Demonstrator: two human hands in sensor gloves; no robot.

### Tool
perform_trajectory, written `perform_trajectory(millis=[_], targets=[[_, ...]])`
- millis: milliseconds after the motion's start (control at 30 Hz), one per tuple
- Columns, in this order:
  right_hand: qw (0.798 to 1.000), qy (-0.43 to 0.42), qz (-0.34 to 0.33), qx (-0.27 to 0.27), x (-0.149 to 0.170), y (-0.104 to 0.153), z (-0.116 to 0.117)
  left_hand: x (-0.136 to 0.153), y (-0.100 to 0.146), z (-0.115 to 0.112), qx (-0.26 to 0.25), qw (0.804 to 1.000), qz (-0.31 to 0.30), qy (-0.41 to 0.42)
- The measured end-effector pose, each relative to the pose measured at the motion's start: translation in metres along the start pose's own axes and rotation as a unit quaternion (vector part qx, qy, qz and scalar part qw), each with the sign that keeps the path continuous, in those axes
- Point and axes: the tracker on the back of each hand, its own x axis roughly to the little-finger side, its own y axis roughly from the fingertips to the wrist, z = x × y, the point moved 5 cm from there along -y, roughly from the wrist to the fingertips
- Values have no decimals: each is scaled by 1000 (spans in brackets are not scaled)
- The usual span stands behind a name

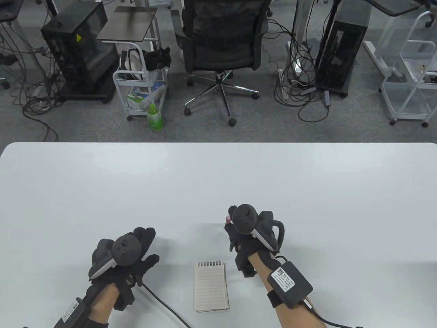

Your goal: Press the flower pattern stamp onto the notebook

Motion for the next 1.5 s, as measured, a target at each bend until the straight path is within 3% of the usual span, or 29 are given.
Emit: perform_trajectory(millis=[233,400,567,1000,1200,1333,1400,1500], targets=[[995,96,-12,-22,-16,-21,21,0,0,0,3,1000,1,0],[980,187,-31,-61,-29,-33,39,-1,0,-1,5,1000,-1,-2],[979,188,-33,-74,-33,-37,48,-2,-1,-2,8,1000,-4,-6],[977,205,-49,-36,-38,-39,50,-5,-2,-3,12,1000,-9,-12],[990,120,-67,21,-36,-22,17,-5,-2,-5,15,1000,-7,-6],[997,-51,-60,12,-20,-2,-4,-6,-2,-6,18,1000,-8,2],[981,-185,-53,5,-7,10,-9,-9,-1,-5,13,1000,-14,11],[955,-292,-50,8,7,26,-12,-15,1,-4,3,999,-20,41]])
